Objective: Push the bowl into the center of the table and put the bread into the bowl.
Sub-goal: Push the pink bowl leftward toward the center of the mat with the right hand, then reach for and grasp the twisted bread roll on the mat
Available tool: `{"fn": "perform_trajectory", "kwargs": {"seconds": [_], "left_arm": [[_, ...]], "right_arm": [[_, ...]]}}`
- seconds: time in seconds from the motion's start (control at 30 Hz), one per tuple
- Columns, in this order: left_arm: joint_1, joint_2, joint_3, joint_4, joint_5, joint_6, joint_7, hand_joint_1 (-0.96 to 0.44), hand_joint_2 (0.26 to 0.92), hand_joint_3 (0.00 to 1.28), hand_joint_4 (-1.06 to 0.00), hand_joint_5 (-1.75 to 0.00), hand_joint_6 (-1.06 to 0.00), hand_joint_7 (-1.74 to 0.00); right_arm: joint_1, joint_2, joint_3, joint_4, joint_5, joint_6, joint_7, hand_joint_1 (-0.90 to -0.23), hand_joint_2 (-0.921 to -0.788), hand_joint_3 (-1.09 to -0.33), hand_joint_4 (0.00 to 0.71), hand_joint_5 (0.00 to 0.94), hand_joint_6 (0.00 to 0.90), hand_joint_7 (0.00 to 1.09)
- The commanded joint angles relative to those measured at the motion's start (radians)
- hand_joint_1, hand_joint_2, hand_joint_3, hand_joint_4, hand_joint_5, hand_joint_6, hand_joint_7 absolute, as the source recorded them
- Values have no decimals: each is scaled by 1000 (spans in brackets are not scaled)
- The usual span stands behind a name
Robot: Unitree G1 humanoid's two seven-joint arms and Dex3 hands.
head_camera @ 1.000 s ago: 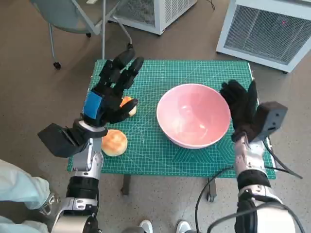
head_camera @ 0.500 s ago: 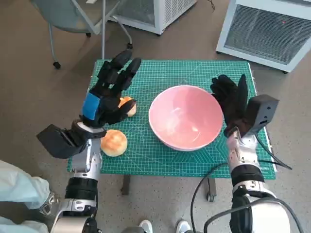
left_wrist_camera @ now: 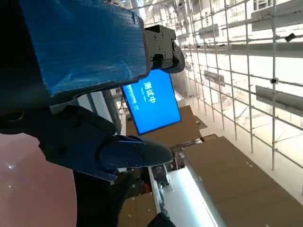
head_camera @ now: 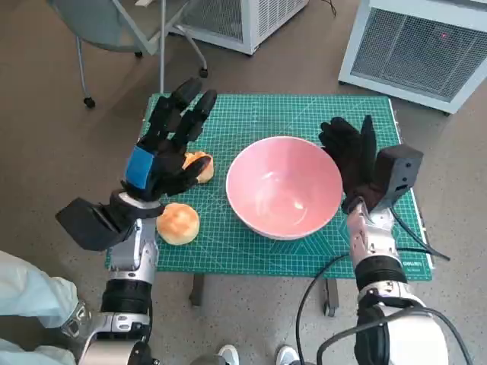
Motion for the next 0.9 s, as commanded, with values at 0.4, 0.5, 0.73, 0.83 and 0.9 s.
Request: {"fn": "perform_trajectory", "kwargs": {"seconds": [0.4,0.5,0.73,0.83,0.9], "left_arm": [[-13,28,24,48,6,-37,4,-627,921,315,-208,-2,-61,-416],[-23,32,28,67,6,-44,5,-630,921,317,-210,-3,-64,-408],[-52,42,31,110,20,-71,13,-619,921,312,-212,-3,-74,-390],[-68,51,29,131,39,-88,25,-611,921,307,-213,-3,-80,-385],[-79,62,25,145,61,-103,39,-608,921,306,-214,-3,-86,-383]], "right_arm": [[30,-57,72,-110,-51,-235,70,-532,-921,-718,73,3,53,234],[62,-65,96,-186,-59,-326,97,-541,-921,-715,78,5,53,238],[163,-74,135,-430,-25,-456,174,-581,-921,-706,103,5,8,354],[206,-76,150,-536,-3,-474,200,-592,-921,-706,107,6,2,370],[232,-79,158,-601,16,-473,217,-597,-921,-706,109,6,0,376]]}}
